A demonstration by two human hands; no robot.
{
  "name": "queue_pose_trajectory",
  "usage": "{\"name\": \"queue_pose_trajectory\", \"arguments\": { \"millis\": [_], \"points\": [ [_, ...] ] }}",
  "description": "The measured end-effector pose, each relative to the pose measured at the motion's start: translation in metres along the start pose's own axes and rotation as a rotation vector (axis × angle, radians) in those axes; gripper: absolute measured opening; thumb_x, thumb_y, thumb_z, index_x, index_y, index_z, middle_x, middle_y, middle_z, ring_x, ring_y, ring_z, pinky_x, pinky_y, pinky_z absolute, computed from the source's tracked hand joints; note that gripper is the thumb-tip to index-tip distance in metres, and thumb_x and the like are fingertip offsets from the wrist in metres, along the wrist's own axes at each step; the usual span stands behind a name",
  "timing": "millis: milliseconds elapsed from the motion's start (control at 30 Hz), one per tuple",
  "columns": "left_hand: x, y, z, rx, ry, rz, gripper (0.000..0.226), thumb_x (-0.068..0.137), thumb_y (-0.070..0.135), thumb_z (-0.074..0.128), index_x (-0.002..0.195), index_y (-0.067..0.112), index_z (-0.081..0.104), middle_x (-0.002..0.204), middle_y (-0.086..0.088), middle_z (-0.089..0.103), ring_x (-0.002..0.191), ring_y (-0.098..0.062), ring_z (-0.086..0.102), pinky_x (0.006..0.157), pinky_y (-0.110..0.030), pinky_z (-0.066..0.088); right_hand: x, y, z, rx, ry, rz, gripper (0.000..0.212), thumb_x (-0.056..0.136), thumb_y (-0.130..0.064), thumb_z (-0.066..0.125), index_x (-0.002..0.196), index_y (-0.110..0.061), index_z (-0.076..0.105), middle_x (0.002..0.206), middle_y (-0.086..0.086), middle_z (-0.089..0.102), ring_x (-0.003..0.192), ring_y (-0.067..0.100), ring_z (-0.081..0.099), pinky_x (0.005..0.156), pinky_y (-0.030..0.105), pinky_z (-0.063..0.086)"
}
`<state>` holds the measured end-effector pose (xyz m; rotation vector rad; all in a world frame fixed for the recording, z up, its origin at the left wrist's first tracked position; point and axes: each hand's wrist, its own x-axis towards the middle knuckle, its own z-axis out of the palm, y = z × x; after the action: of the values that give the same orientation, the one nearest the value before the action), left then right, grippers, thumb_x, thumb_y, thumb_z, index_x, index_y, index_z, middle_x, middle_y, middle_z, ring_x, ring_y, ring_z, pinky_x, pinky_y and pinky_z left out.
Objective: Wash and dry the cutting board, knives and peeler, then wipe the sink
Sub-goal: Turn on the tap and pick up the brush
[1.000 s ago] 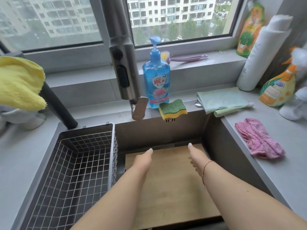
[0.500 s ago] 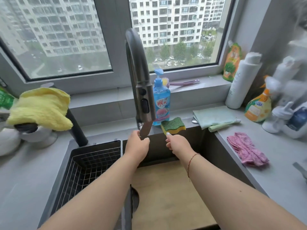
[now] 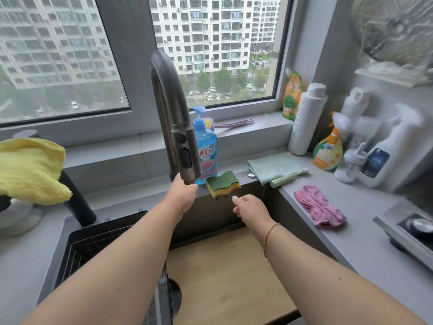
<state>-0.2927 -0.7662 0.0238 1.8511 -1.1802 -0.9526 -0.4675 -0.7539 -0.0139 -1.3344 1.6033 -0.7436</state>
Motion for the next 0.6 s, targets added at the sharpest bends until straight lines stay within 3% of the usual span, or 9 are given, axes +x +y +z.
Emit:
{"name": "queue_pose_trajectory", "arguments": {
  "millis": [100, 200, 367, 500, 600],
  "points": [
    [0.007, 0.002, 0.007, -0.139, 0.011, -0.009, 0.039, 0.097, 0.012, 0.050, 0.134, 0.022, 0.048, 0.114, -0.006, 0.058, 0.108, -0.027, 0.055, 0.100, -0.041, 0.047, 0.027, 0.012, -0.019, 0.005, 0.076, 0.043, 0.034, 0.096, -0.034, 0.047, 0.067, -0.017, 0.045, 0.066, 0.006, 0.045, 0.060, 0.021, 0.041, 0.063, 0.032, 0.035],
    [0.012, 0.000, 0.013, -0.235, 0.026, 0.002, 0.031, 0.096, 0.011, 0.052, 0.118, 0.033, 0.047, 0.100, 0.002, 0.052, 0.101, -0.023, 0.055, 0.095, -0.038, 0.048, 0.059, 0.026, -0.039, 0.019, 0.168, 0.092, 0.033, 0.092, -0.036, 0.051, 0.064, -0.019, 0.044, 0.064, 0.004, 0.047, 0.062, 0.022, 0.044, 0.066, 0.033, 0.036],
    [0.029, -0.013, 0.016, -0.269, 0.077, -0.017, 0.030, 0.093, 0.014, 0.057, 0.121, 0.025, 0.050, 0.095, 0.007, 0.053, 0.098, -0.018, 0.055, 0.089, -0.033, 0.049, 0.106, 0.043, -0.066, -0.030, 0.202, 0.184, 0.029, 0.082, -0.039, 0.052, 0.067, -0.015, 0.045, 0.066, 0.004, 0.045, 0.070, 0.025, 0.045, 0.060, 0.027, 0.033],
    [0.044, -0.028, 0.016, -0.197, 0.118, -0.041, 0.030, 0.087, 0.020, 0.059, 0.116, 0.024, 0.055, 0.098, 0.004, 0.059, 0.094, -0.017, 0.057, 0.089, -0.039, 0.053, 0.144, 0.060, -0.079, -0.120, 0.228, 0.259, 0.020, 0.080, -0.047, 0.047, 0.090, -0.031, 0.049, 0.096, 0.010, 0.051, 0.094, 0.031, 0.050, 0.079, 0.038, 0.042],
    [0.057, -0.036, 0.016, -0.215, 0.143, -0.051, 0.019, 0.081, 0.023, 0.057, 0.100, 0.027, 0.058, 0.093, -0.001, 0.062, 0.089, -0.019, 0.061, 0.083, -0.040, 0.057, 0.167, 0.065, -0.082, -0.211, 0.204, 0.251, 0.022, 0.080, -0.051, 0.042, 0.088, -0.031, 0.043, 0.091, 0.009, 0.045, 0.089, 0.029, 0.045, 0.076, 0.037, 0.038]
  ]
}}
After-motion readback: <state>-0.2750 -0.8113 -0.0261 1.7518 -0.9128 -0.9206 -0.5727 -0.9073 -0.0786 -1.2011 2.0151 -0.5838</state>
